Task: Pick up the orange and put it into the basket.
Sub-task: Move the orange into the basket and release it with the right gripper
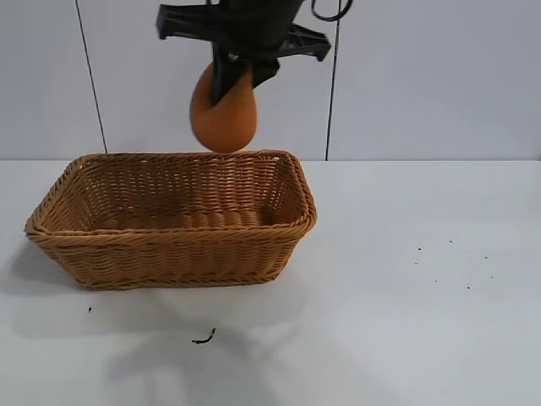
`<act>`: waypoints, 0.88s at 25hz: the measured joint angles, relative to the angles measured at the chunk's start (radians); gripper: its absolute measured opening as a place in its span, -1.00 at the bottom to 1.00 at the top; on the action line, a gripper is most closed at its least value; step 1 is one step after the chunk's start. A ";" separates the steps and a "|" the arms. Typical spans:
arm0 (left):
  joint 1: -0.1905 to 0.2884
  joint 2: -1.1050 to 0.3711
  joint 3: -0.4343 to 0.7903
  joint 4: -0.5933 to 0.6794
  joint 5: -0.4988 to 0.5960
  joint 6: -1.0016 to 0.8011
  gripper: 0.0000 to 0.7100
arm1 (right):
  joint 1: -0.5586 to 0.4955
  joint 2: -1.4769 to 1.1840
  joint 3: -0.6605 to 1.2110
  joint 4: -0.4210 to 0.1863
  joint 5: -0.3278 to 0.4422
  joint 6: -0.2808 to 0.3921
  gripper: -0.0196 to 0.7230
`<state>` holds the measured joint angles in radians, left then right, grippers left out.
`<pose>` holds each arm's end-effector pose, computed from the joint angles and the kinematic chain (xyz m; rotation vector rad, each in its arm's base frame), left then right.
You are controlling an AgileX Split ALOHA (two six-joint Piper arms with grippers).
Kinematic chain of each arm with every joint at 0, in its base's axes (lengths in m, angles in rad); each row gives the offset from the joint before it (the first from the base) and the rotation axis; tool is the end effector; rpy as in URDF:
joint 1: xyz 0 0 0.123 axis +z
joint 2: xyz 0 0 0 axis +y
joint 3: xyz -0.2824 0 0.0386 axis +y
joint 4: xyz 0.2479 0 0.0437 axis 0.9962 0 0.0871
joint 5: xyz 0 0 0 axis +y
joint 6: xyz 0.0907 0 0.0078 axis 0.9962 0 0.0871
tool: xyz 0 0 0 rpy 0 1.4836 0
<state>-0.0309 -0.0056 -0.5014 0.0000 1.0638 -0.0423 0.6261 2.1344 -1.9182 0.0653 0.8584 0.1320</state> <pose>-0.0060 0.0002 0.2773 -0.0116 2.0407 -0.0458 0.3904 0.2879 0.2547 -0.6003 2.5282 0.3638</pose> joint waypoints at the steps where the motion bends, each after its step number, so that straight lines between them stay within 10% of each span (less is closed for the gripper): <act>1: 0.000 0.000 0.000 0.000 0.000 0.000 0.88 | 0.014 0.019 0.000 0.000 -0.017 0.001 -0.81; 11: 0.000 0.000 0.000 0.000 0.000 0.000 0.88 | 0.028 0.189 0.001 -0.072 -0.096 0.046 -0.77; 18: 0.000 0.000 0.000 0.000 -0.001 0.000 0.88 | 0.028 0.190 -0.087 -0.082 0.053 0.045 0.60; 22: 0.000 0.000 0.000 0.000 0.000 0.000 0.88 | 0.020 0.190 -0.267 -0.122 0.234 0.045 0.78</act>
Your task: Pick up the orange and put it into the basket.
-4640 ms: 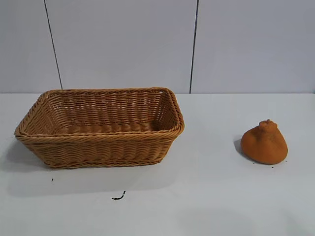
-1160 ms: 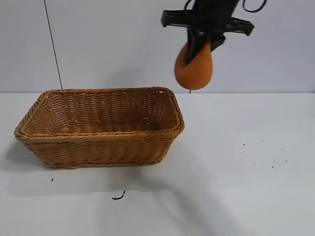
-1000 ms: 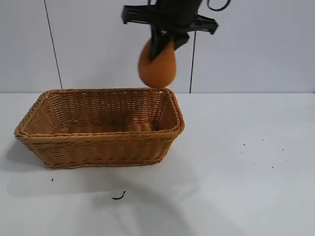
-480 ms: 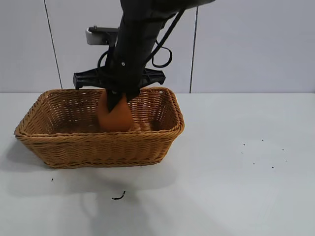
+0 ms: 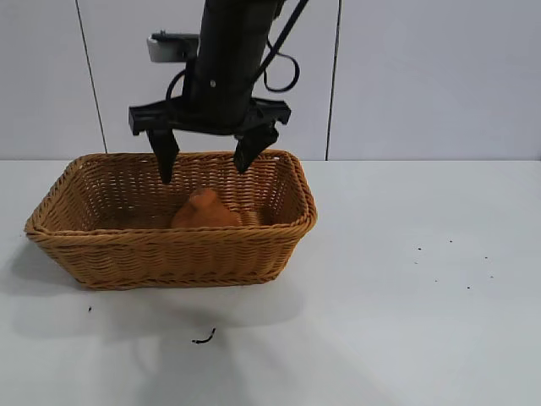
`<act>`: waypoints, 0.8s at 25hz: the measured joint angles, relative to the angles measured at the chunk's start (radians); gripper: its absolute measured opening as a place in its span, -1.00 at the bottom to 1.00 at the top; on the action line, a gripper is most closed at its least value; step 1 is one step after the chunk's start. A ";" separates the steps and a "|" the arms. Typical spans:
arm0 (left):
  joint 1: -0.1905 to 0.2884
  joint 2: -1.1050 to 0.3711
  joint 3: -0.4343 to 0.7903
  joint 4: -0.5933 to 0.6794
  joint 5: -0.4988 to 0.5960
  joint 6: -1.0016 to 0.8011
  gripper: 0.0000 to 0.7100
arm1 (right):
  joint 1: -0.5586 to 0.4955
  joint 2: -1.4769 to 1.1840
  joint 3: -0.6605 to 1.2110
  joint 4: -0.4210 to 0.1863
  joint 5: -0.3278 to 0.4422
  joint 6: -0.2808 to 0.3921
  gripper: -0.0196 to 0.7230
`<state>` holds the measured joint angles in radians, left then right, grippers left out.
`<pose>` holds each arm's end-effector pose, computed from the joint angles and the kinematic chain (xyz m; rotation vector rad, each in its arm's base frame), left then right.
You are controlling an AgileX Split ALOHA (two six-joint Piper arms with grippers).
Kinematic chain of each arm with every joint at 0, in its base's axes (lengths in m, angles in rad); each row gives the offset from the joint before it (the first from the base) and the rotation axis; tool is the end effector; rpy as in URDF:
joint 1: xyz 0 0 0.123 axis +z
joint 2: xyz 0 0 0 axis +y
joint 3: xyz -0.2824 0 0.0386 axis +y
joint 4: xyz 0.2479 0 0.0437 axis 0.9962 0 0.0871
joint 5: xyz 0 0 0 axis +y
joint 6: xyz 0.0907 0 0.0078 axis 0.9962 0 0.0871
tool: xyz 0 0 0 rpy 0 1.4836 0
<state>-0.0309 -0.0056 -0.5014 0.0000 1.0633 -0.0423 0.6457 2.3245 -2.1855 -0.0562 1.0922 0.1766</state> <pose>-0.0060 0.0002 0.2773 -0.0116 2.0402 -0.0459 0.4105 0.3036 0.2286 -0.6530 2.6444 0.1666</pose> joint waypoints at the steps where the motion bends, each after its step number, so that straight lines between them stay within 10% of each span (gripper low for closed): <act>1: 0.000 0.000 0.000 0.000 0.000 0.000 0.88 | -0.009 -0.002 -0.049 -0.003 0.037 0.000 0.79; 20: 0.000 0.000 0.000 0.000 0.000 0.000 0.88 | -0.516 -0.009 -0.170 0.011 0.126 -0.049 0.80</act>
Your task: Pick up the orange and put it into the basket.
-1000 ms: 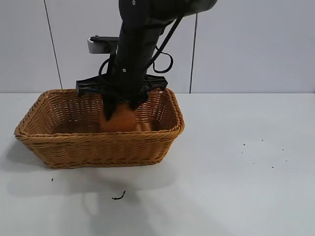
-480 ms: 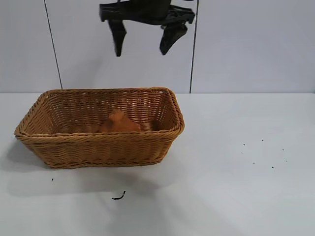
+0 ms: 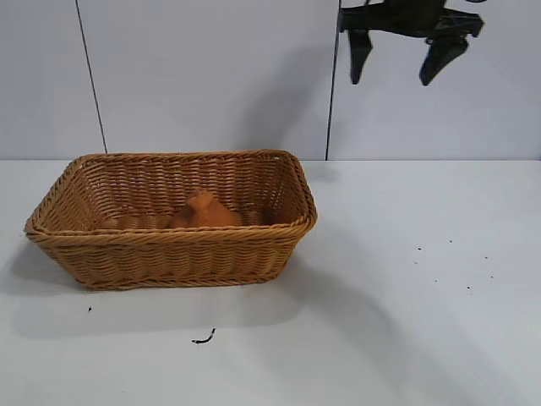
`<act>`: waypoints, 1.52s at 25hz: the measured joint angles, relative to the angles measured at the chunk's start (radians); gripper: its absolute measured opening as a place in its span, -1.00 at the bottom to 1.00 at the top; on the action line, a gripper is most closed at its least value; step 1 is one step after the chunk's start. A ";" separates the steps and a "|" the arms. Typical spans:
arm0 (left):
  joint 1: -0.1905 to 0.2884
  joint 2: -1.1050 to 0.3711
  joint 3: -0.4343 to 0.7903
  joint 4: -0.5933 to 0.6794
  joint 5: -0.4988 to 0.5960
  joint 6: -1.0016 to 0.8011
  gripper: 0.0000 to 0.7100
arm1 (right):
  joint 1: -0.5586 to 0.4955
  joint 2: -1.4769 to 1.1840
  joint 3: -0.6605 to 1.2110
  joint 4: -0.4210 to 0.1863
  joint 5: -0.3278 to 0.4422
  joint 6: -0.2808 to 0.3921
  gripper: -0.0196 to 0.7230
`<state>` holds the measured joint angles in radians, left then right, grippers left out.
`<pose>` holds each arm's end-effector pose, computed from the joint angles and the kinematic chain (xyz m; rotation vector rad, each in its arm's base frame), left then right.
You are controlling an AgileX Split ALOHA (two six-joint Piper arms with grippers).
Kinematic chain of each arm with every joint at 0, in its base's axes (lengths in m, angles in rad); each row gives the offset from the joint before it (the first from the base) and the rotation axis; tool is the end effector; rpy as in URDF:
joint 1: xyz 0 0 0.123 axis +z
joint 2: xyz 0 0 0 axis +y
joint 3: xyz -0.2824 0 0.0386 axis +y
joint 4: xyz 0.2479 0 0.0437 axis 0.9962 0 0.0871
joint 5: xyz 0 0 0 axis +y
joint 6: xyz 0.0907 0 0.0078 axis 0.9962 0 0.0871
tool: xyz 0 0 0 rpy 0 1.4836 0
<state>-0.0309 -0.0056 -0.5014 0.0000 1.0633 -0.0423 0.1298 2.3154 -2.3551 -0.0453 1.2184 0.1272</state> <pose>-0.0060 0.0002 0.2773 -0.0116 2.0402 -0.0459 0.5038 0.0619 0.2773 -0.0104 2.6604 0.0222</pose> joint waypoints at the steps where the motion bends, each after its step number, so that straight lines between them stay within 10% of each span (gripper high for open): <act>1: 0.000 0.000 0.000 0.000 0.000 0.000 0.88 | -0.026 0.000 0.000 0.014 0.000 -0.003 0.80; 12: 0.000 0.000 0.000 0.000 0.000 0.000 0.88 | -0.073 -0.133 0.233 0.066 -0.003 -0.033 0.80; 29: 0.000 0.000 0.000 0.000 0.000 0.000 0.88 | -0.073 -1.308 1.430 0.069 -0.002 -0.133 0.80; 38: 0.000 0.000 0.000 0.000 0.000 0.000 0.88 | -0.073 -1.909 1.795 0.062 -0.146 -0.158 0.80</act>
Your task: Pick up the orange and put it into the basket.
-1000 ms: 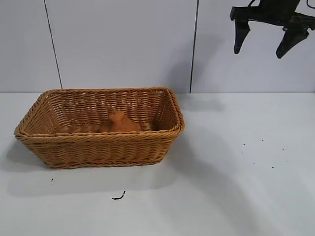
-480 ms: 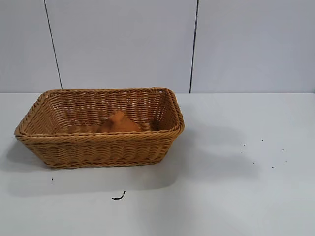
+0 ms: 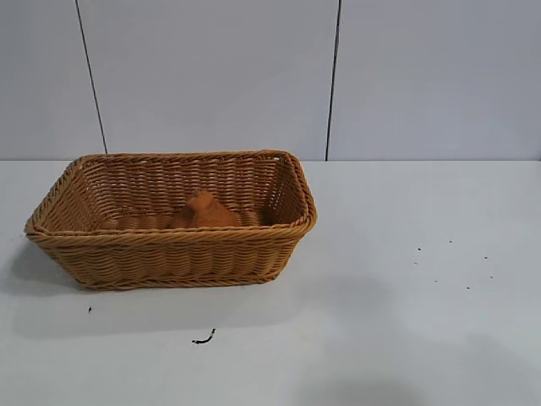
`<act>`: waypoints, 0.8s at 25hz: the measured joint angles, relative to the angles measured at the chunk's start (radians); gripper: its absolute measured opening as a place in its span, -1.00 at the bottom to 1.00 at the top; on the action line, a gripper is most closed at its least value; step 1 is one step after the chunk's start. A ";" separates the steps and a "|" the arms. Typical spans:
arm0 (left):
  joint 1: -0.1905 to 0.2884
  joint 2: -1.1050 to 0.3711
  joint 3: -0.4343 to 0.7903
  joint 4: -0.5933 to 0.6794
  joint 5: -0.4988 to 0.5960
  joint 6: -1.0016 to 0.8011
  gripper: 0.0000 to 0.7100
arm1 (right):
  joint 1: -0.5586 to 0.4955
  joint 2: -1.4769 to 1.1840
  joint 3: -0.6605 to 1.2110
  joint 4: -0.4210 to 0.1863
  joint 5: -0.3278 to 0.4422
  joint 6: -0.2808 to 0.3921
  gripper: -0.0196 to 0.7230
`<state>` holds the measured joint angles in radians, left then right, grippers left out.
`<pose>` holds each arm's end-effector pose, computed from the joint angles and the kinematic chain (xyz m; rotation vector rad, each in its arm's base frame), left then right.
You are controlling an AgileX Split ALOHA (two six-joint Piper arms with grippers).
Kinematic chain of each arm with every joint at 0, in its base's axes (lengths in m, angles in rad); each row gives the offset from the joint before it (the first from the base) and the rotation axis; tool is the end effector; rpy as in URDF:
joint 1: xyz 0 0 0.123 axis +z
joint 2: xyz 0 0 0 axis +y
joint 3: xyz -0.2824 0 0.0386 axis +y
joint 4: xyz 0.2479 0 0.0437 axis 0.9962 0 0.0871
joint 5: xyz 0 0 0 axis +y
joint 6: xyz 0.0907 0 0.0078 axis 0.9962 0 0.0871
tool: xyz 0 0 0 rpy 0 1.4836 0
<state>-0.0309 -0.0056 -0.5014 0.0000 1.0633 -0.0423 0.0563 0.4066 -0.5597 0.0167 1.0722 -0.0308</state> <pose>-0.0060 0.0002 0.2773 -0.0116 2.0402 -0.0459 0.0553 0.0045 0.2838 -0.1018 2.4006 0.0332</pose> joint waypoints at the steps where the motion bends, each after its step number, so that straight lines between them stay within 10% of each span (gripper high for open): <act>1: 0.000 0.000 0.000 0.000 0.000 0.000 0.88 | 0.000 -0.057 0.020 0.000 -0.008 -0.004 0.80; 20: 0.000 0.000 0.000 0.000 0.001 0.000 0.88 | -0.054 -0.366 0.069 0.002 -0.054 -0.007 0.80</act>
<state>-0.0309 -0.0056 -0.5014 0.0000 1.0645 -0.0423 0.0025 0.0409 -0.4903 0.0189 1.0184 -0.0375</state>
